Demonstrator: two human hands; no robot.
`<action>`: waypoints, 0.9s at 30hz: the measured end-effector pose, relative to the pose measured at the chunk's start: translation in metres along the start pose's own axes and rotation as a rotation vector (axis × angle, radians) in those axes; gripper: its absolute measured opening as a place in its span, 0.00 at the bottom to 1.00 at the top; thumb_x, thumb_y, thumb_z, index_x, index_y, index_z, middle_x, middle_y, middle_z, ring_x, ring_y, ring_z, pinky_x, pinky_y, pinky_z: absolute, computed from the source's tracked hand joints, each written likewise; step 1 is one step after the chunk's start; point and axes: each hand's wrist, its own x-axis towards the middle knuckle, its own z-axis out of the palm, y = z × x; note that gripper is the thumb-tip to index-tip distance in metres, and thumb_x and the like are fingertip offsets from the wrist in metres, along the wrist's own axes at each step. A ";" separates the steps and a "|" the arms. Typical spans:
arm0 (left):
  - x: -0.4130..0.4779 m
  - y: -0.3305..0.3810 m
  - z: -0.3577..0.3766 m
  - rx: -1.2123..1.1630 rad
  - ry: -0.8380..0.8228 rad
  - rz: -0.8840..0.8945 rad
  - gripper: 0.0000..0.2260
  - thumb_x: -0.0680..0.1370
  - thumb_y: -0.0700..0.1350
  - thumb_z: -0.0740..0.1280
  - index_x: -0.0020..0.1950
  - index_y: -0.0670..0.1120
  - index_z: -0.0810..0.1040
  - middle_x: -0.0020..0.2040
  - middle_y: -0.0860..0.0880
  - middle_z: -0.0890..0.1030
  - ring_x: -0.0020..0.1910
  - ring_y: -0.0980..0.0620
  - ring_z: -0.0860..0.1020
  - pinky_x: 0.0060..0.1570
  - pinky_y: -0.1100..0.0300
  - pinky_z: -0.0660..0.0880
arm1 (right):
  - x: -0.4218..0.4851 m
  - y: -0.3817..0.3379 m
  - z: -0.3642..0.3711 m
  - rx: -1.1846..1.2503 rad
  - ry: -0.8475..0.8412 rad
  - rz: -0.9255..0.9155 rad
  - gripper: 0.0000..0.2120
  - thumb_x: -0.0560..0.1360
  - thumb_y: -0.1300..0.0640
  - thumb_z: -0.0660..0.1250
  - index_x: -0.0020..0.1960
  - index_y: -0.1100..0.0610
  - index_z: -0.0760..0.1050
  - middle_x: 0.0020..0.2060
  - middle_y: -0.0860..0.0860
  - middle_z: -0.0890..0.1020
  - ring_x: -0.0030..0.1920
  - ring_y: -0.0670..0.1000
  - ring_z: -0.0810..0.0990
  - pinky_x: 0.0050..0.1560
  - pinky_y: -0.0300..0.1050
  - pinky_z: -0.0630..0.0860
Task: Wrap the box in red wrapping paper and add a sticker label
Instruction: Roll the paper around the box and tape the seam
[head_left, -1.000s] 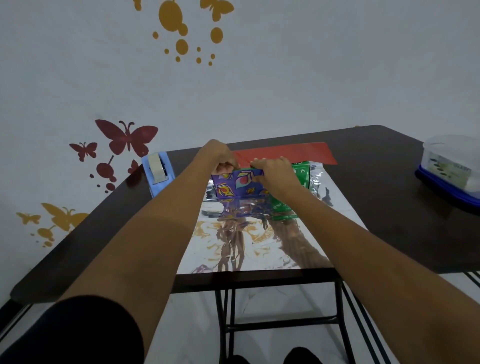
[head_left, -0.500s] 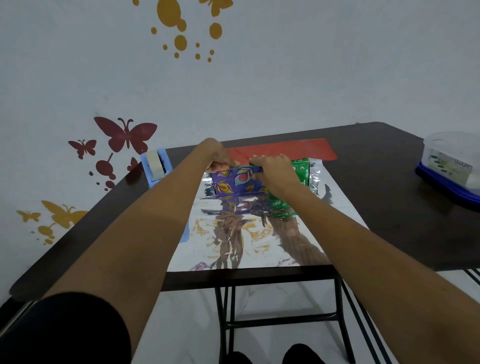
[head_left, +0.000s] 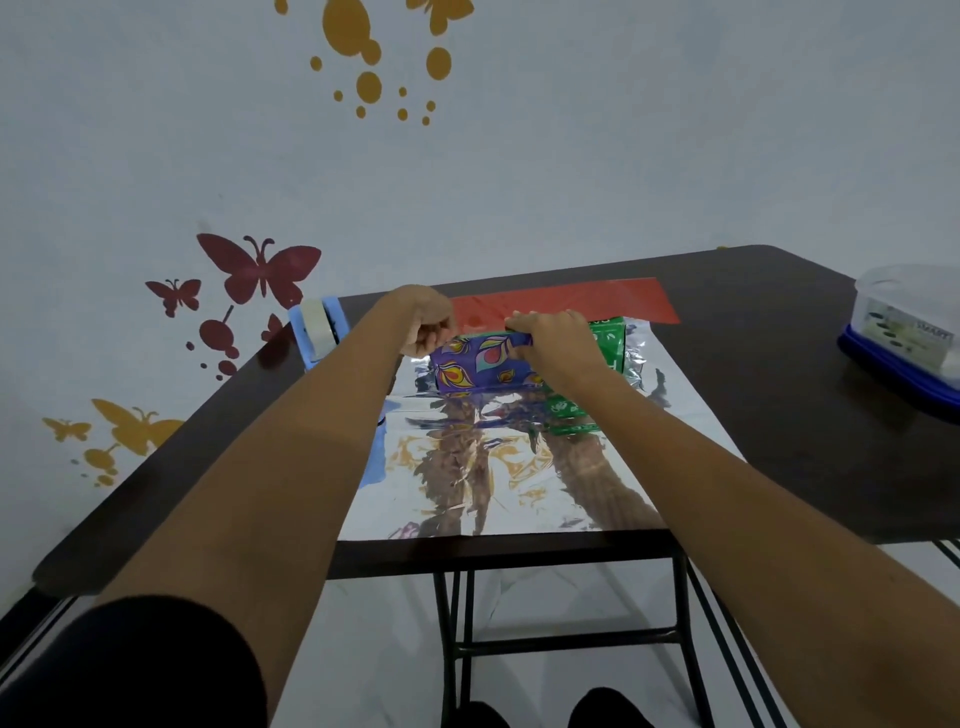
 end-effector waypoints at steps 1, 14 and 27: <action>-0.001 0.000 -0.001 -0.022 0.011 0.002 0.13 0.78 0.34 0.56 0.34 0.43 0.68 0.17 0.51 0.66 0.14 0.60 0.61 0.19 0.73 0.58 | 0.000 0.000 0.000 0.004 0.002 0.000 0.22 0.77 0.51 0.63 0.71 0.52 0.68 0.69 0.50 0.71 0.66 0.53 0.72 0.71 0.50 0.58; 0.014 -0.005 0.011 0.020 0.170 0.087 0.15 0.81 0.39 0.61 0.34 0.43 0.71 0.19 0.52 0.71 0.13 0.60 0.62 0.15 0.72 0.56 | 0.000 0.001 -0.001 -0.027 -0.005 -0.002 0.23 0.77 0.49 0.63 0.71 0.52 0.67 0.68 0.51 0.72 0.65 0.53 0.73 0.69 0.49 0.59; -0.006 -0.023 0.001 0.131 0.031 0.381 0.11 0.73 0.43 0.73 0.36 0.40 0.75 0.25 0.47 0.73 0.22 0.54 0.67 0.23 0.66 0.66 | 0.001 0.002 -0.001 0.004 -0.005 -0.015 0.23 0.77 0.51 0.64 0.70 0.53 0.68 0.68 0.52 0.73 0.66 0.53 0.73 0.70 0.51 0.61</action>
